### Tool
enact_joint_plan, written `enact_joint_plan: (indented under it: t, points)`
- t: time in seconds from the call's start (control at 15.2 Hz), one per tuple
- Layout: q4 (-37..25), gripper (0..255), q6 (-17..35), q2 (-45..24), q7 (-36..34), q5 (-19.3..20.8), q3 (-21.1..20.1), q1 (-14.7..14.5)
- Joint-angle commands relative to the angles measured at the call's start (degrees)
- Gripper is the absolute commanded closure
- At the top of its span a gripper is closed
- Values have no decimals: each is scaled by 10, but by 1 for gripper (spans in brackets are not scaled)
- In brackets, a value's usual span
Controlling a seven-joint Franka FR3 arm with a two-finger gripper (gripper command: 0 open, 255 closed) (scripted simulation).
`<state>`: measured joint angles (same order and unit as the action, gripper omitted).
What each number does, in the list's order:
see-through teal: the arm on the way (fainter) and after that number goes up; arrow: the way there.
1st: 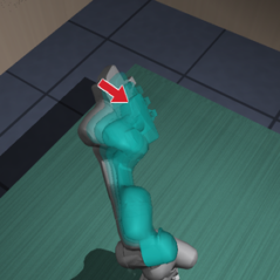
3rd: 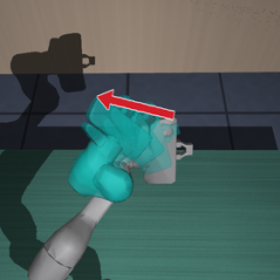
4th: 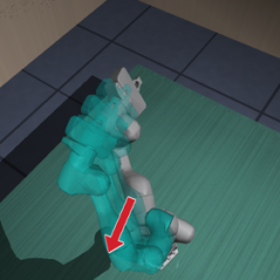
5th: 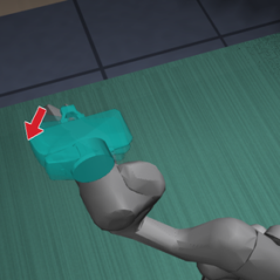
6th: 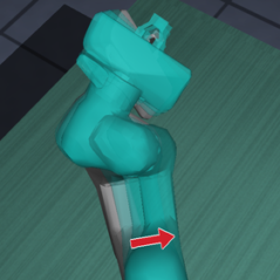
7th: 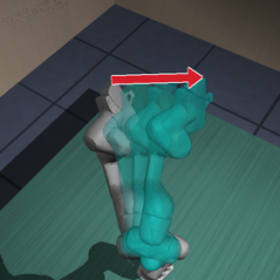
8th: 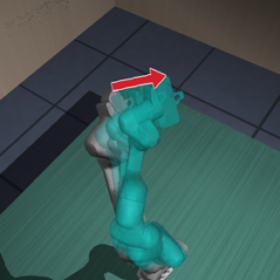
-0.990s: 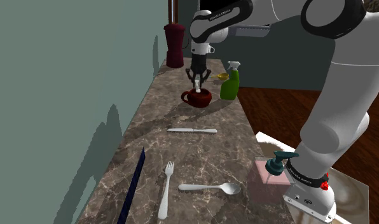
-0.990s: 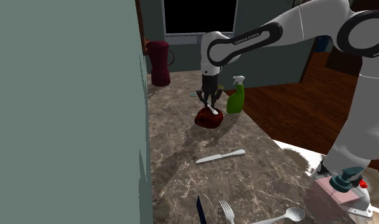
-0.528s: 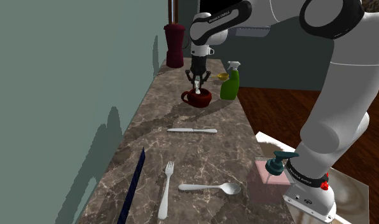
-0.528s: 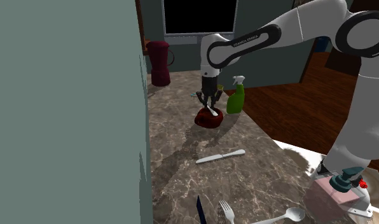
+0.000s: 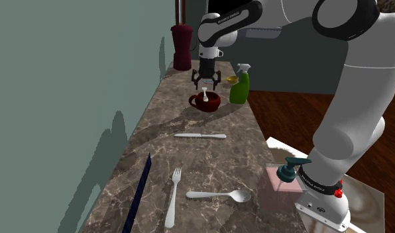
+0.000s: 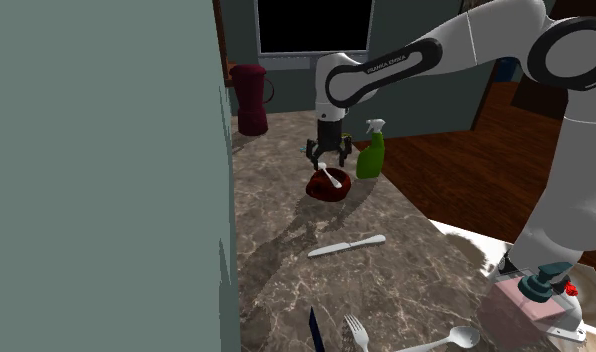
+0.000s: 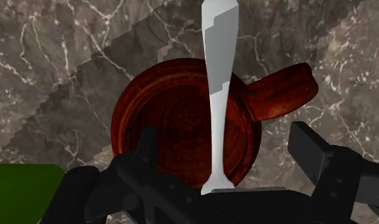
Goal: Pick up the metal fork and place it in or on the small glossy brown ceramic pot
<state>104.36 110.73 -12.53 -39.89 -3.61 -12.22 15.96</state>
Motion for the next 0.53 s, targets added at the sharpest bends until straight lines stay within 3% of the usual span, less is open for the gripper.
enact_joint_plan:
  t: [0.0, 0.2, 0.46]
  points:
    - [-15, 0, -18, 3, 0, 0, 0, 1]
    - [-63, 0, -71, 8, 0, 0, 1, 3]
    - [-63, 0, -71, 8, 0, 0, 1, 3]
